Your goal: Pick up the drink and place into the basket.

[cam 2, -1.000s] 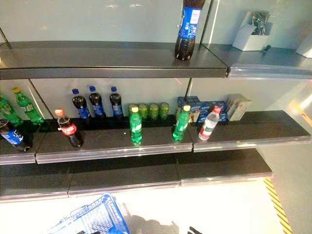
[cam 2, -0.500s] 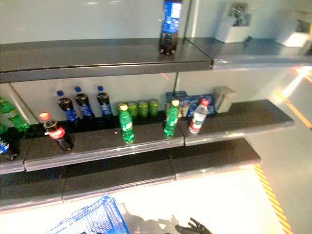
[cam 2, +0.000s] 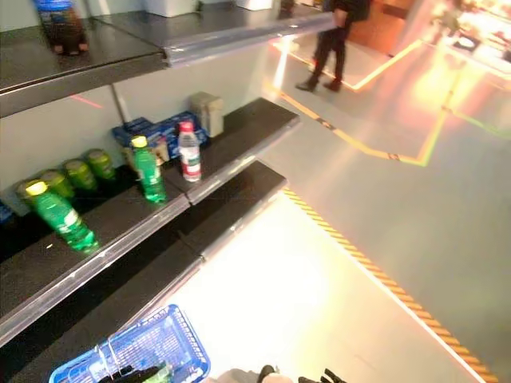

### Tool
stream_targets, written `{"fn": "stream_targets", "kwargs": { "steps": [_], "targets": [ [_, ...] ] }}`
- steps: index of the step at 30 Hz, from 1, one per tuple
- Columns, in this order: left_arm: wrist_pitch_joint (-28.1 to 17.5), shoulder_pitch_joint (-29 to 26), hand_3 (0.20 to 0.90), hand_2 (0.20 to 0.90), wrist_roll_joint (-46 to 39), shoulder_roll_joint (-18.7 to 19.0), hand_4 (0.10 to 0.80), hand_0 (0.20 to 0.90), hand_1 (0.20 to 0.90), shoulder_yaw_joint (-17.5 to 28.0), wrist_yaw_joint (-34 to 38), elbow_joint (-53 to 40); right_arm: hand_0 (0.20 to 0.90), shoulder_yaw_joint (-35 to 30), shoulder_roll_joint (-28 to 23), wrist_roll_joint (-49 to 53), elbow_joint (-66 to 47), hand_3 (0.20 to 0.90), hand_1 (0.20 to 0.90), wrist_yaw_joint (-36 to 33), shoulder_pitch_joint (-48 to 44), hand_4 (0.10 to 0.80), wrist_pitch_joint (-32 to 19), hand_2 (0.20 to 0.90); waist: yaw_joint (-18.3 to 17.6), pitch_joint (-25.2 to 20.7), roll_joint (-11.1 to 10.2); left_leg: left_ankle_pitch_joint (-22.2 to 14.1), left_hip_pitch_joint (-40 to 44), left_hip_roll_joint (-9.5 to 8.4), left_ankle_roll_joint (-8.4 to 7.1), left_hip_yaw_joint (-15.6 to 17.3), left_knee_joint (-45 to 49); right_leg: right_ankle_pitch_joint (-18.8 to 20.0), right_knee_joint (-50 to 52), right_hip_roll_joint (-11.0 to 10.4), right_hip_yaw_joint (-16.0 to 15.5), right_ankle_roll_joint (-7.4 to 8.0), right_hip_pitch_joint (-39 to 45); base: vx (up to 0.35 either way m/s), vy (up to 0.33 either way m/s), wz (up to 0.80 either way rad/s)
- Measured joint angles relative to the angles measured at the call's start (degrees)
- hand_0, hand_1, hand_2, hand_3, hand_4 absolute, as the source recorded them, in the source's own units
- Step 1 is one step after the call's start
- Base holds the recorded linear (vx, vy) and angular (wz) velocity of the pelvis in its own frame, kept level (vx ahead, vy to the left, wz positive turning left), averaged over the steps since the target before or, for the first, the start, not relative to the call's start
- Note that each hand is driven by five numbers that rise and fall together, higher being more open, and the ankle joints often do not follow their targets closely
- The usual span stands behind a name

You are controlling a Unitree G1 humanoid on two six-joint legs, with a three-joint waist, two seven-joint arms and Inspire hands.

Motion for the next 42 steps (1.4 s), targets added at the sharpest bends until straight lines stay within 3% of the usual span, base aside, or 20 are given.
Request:
{"fn": "stream_targets", "kwargs": {
  "steps": [5,16,18,20,22,23,24,25,29,30,31,32,33,34,35,36,37,39,41,42],
  "targets": [
    [0.13,-1.67,0.2,0.3,0.04,-1.31,0.1,0.3,0.3,-0.59,0.03,-2.18,0.9,3.38,0.05,0.05,-2.54,0.9,0.9,0.01,-0.54,0.8,1.24,0.9,0.23,-1.56,1.97,0.2,1.21,2.33,-2.3,2.03,0.03,1.74,-4.75,3.93,1.2,-2.37,2.14,0.015,-0.228,-0.26],
    [0.21,-2.41,0.2,0.3,-0.08,-1.29,0.1,0.3,0.3,-2.65,0.31,-1.78,0.9,3.77,0.2,0.25,-2.43,0.9,0.9,-0.03,-1.63,0.8,1.52,0.9,-0.6,-4.23,0.17,-0.76,0.53,5.88,-4.55,3.2,2.96,0.1,-5.04,7.3,3.14,-5.78,0.97,0.043,-0.267,-0.13],
    [-0.34,-2.49,0.2,0.3,-0.86,-1.36,0.1,0.3,0.3,-1.95,0.62,-1.67,0.9,3.85,0.79,0.23,-2.29,0.9,0.9,-0.02,-2.03,0.8,1.55,0.9,-0.44,-3.84,0.69,-3.22,-1.17,7.26,-5.71,2.94,9.86,-2.58,-0.13,7.26,3.2,-8.04,-1.01,-0.049,-0.287,-0.41],
    [-0.59,-2.74,0.2,0.3,-2.43,-0.81,0.1,0.3,0.3,-1.05,0.79,-1.28,0.9,4.08,1.35,0.24,-2.22,0.9,0.9,0.13,-2.0,0.8,1.54,0.9,-0.42,-3.86,0.22,-3.53,-3.91,8.18,-6.2,2.07,18.34,-3.48,1.38,6.59,4.44,-8.66,-1.37,-0.013,-0.174,-0.5],
    [-1.2,-3.7,0.2,0.3,-2.66,-1.38,0.1,0.3,0.3,0.68,0.77,-1.28,0.9,4.1,0.74,0.23,-2.19,0.9,0.9,0.16,-2.15,0.8,1.48,0.9,0.1,-3.46,0.88,-1.56,-8.41,9.21,-7.66,-2.15,29.16,-3.13,-0.32,6.36,6.66,-9.11,-0.52,0.044,-0.114,-0.59],
    [-1.75,-4.32,0.2,0.3,-2.64,-1.71,0.1,0.3,0.3,0.74,0.69,-1.31,0.9,4.16,0.41,0.21,-2.06,0.9,0.9,0.15,-2.08,0.8,1.49,0.9,0.32,-3.26,0.98,0.32,-10.64,9.18,-8.52,-4.83,33.62,-2.41,-2.17,6.47,7.76,-10.2,0.38,0.096,-0.045,-0.58],
    [-2.24,-4.45,0.2,0.3,-2.66,-2.44,0.1,0.3,0.3,0.7,0.6,-1.57,0.9,4.9,-0.13,0.2,-1.88,0.9,0.9,0.14,-2.41,0.8,1.49,0.9,0.47,-2.77,0.55,-2.28,-13.77,6.15,-8.73,-9.77,36.31,-0.95,-2.72,6.14,11.2,-12.37,0.25,0.119,0.001,-0.86],
    [-2.37,-4.36,0.2,0.3,-2.57,-3.1,0.1,0.3,0.3,0.0,0.19,-2.18,0.9,5.65,-0.84,0.16,-1.32,0.9,0.9,0.15,-3.44,0.8,1.49,0.9,1.21,-2.18,0.68,-3.93,-13.52,2.11,-7.32,-12.63,30.92,-0.47,-2.69,5.6,14.3,-13.11,-0.65,0.104,0.023,-0.9],
    [-2.31,-5.92,0.2,0.3,-2.49,-5.74,0.1,0.3,0.3,-0.42,-0.54,-1.8,0.9,6.02,-2.11,0.16,0.33,0.9,0.9,0.19,-4.18,0.8,1.48,0.9,0.43,-1.15,2.92,-2.4,-13.77,-2.4,-5.87,-11.42,10.08,0.02,-3.48,5.88,14.5,-13.86,-1.51,0.196,0.066,-0.67],
    [-2.19,-6.02,0.2,0.3,-2.54,-5.99,0.1,0.3,0.3,-0.39,-0.56,-1.54,0.9,6.15,-2.11,0.16,0.41,0.9,0.9,0.2,-4.12,0.8,1.48,0.9,0.47,-1.31,2.93,-2.53,-13.49,-3.1,-5.84,-11.97,7.63,-0.02,-3.42,5.95,14.96,-13.78,-1.9,0.286,0.032,-0.65],
    [-2.24,-5.54,0.2,0.3,-3.73,-7.08,0.1,0.3,0.3,0.33,-0.29,-0.83,0.9,6.5,-2.61,0.17,0.4,0.9,0.9,0.26,-4.2,0.8,1.19,0.9,0.48,-1.6,5.85,-3.68,-15.16,-1.97,-5.1,-14.05,5.66,-1.26,-4.27,9.47,16.0,-11.0,-0.99,0.326,0.035,-0.94],
    [-2.26,-5.36,0.2,0.3,-4.01,-7.65,0.1,0.3,0.3,0.57,-0.38,-1.07,0.9,6.62,-2.62,0.09,1.84,0.9,0.9,-0.01,-5.09,0.8,1.15,0.9,3.0,-1.18,9.56,1.85,-14.55,1.33,-4.22,-15.92,4.2,-4.97,10.32,14.36,15.51,-10.68,-4.38,0.312,0.033,-1.4],
    [-2.37,-3.38,0.2,0.3,-4.41,-6.64,0.1,0.3,0.3,0.53,-0.54,-3.34,0.9,7.38,-1.31,-0.03,2.41,0.9,0.9,0.12,-5.06,0.8,1.63,0.9,5.07,-1.66,8.59,2.41,-13.92,0.91,-4.4,-15.95,4.06,-11.66,19.27,14.71,16.23,-9.2,-6.21,0.266,0.036,-1.38],
    [-2.64,-1.51,0.2,0.3,-4.49,-4.86,0.1,0.3,0.3,0.68,-1.0,-4.67,0.9,8.42,0.43,-0.03,2.12,0.9,0.9,0.88,-4.51,0.8,1.48,0.9,4.74,-2.28,5.21,3.09,-13.91,-0.96,-4.14,-16.19,4.57,-16.16,15.26,13.78,17.3,-9.0,-2.05,0.326,0.041,-0.65],
    [-1.91,-2.13,0.2,0.3,-4.53,-4.11,0.1,0.3,0.3,1.1,0.05,-3.17,0.9,8.34,0.79,-0.02,1.69,0.9,0.9,1.01,-4.23,0.8,1.4,0.9,3.45,-1.49,4.42,3.26,-15.27,-1.57,-4.56,-16.5,7.55,-18.37,6.96,14.03,17.61,-12.76,3.01,0.326,0.036,-0.02],
    [-1.53,-2.56,0.2,0.3,-4.49,-3.85,0.1,0.3,0.3,0.98,0.31,-1.62,0.9,8.35,0.79,-0.03,1.74,0.9,0.9,1.0,-4.27,0.8,1.47,0.9,3.42,-1.5,4.17,3.26,-16.14,-1.6,-5.04,-16.59,7.46,-17.56,5.08,13.81,17.8,-13.04,3.68,0.29,0.017,0.15],
    [-1.61,-2.35,0.2,0.3,-4.3,-4.09,0.1,0.3,0.3,0.35,0.2,-0.55,0.9,8.35,0.35,-0.03,1.7,0.9,0.9,1.0,-4.53,0.8,1.45,0.9,3.71,-0.93,3.37,4.18,-17.56,-3.37,-5.93,-16.56,5.33,-16.19,1.74,13.15,18.34,-13.23,5.63,0.324,0.024,-0.08],
    [-2.46,-1.44,0.2,0.3,-4.05,-4.48,0.1,0.3,0.3,-0.26,0.04,-0.47,0.9,8.31,-0.48,-0.05,1.62,0.9,0.9,1.0,-4.44,0.8,1.45,0.9,4.32,0.54,5.08,5.96,-19.05,-4.28,-7.94,-17.36,1.95,-15.14,-2.29,13.82,18.97,-13.58,9.37,0.514,0.065,-0.15],
    [-1.9,-1.43,0.2,0.3,-3.32,-4.75,0.1,0.3,0.3,-0.15,-0.15,-0.27,0.9,8.33,-0.89,-0.31,1.64,0.9,0.9,0.99,-4.4,0.8,1.49,0.9,5.01,1.15,6.45,6.6,-19.06,-4.48,-7.98,-18.06,1.23,-15.44,-4.5,14.61,20.66,-13.36,12.28,0.439,0.066,-0.47],
    [-1.55,-0.72,0.2,0.3,-3.37,-5.56,0.1,0.3,0.3,0.44,-0.2,0.02,0.9,8.34,-0.74,-0.81,1.38,0.9,0.9,1.01,-4.72,0.8,1.47,0.9,5.96,0.79,6.9,7.9,-19.94,-4.71,-6.33,-18.41,3.95,-15.97,-4.68,14.01,22.56,-13.8,13.38,0.357,0.059,-0.89]
  ]
}}
